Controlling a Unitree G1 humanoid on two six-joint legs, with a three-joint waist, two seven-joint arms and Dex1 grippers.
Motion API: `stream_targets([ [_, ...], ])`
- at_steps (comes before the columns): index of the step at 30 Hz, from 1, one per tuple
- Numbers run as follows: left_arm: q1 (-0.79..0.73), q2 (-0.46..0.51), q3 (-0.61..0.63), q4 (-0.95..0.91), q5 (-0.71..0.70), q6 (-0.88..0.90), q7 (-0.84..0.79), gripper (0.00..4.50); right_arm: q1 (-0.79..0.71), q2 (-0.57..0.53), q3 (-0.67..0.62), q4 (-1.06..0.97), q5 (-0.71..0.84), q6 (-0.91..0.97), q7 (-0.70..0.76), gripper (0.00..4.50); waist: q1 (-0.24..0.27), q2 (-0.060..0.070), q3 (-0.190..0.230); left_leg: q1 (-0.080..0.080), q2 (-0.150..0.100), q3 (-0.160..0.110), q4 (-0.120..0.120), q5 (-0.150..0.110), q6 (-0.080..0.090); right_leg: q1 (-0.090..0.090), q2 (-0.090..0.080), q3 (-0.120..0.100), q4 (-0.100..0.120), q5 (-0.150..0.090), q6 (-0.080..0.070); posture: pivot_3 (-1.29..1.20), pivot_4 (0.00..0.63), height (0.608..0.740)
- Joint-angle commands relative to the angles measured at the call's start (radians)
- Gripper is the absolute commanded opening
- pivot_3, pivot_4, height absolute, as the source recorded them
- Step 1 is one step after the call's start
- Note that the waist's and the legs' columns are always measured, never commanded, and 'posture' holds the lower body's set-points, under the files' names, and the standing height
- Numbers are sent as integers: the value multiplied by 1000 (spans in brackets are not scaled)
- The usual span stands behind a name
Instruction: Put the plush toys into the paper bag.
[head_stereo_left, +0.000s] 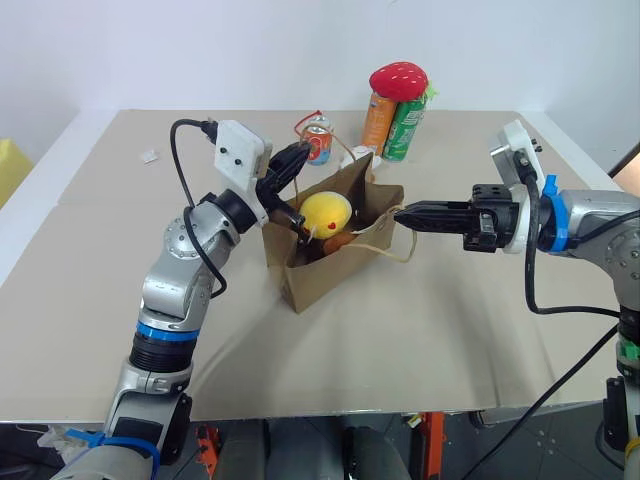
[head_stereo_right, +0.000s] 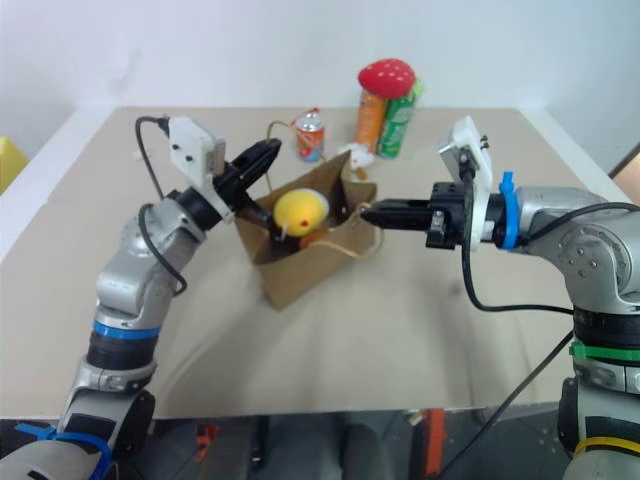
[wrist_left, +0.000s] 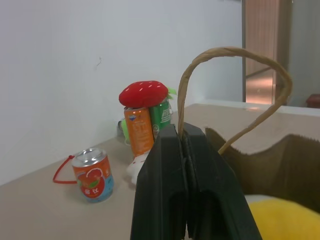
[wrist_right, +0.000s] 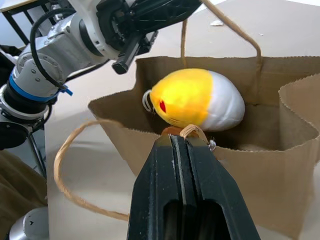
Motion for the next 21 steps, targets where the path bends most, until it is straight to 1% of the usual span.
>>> stream_targets([
  [1, 29, 39, -15, -9, 41, -20, -22, 0, -19, 1, 9, 18, -25, -40, 28, 111, -1, 0, 0, 0, 0, 0, 0, 0, 0, 0, 0, 0, 0, 0, 0, 0, 150, 740],
  [6, 62, 54, 11, -11, 45, -20, -12, 0, -32, -14, 25, 52, -69, -69, 61, 111, -1, 0, 0, 0, 0, 0, 0, -1, -1, 0, 0, 0, 0, 0, 0, 0, 150, 740],
  [10, 71, 57, 10, -10, 51, -25, -16, 0, -10, -12, 54, 25, -82, -74, 93, 111, -1, 0, 0, 0, 0, 0, 0, -1, -1, 0, 0, 0, 0, 0, 0, 0, 150, 740],
  [15, 41, 60, 28, -1, 48, -25, -12, 0, -56, -4, 34, 56, -70, -56, 90, 111, -1, 0, 0, 0, 0, 0, 0, -1, -1, 0, 0, 0, 0, 0, 0, 0, 150, 740],
  [21, -13, 43, 60, -2, -7, 4, -12, 0, -122, 5, 20, 87, -54, -46, 94, 111, -1, 0, 0, 0, 0, 0, 0, -1, -1, -1, 0, 0, 0, 1, -1, 0, 150, 740],
])
